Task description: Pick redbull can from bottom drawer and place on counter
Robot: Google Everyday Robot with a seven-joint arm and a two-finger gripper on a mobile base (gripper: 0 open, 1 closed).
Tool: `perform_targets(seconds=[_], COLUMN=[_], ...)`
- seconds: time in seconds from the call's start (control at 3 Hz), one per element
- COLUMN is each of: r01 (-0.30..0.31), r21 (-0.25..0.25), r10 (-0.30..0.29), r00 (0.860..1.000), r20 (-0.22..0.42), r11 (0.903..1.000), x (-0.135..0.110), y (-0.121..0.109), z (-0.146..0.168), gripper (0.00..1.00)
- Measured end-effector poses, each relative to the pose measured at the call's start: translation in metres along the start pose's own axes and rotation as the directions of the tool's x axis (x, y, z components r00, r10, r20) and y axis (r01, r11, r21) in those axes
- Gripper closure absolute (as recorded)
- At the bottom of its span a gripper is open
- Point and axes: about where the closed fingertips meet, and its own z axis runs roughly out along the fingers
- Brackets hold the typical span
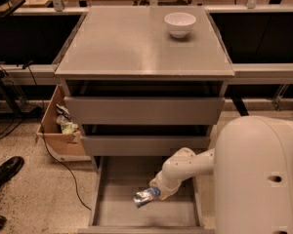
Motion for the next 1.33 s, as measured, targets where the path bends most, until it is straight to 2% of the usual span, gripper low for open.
perform_targets(seconds=[0.33, 0.67, 1.0, 1.33], r01=[0.111, 0.168, 0.129, 0.129], r21=[-0.002, -0.02, 0.038, 0.039], r10=[-0.111, -0.169, -0.118, -0.118], r00=[0.991, 0.972, 0.969, 0.969], r20=[-0.079, -0.161, -0.216, -0.216], r11=[0.9938, 0.9856, 0.9909, 0.9909], x=[-0.023, -0.058, -0.058, -0.058], y=[-0.012, -0.019, -0.038, -0.038], z=[-0.027, -0.083, -0.124, -0.124], gripper=[1.0, 1.0, 1.0, 1.0])
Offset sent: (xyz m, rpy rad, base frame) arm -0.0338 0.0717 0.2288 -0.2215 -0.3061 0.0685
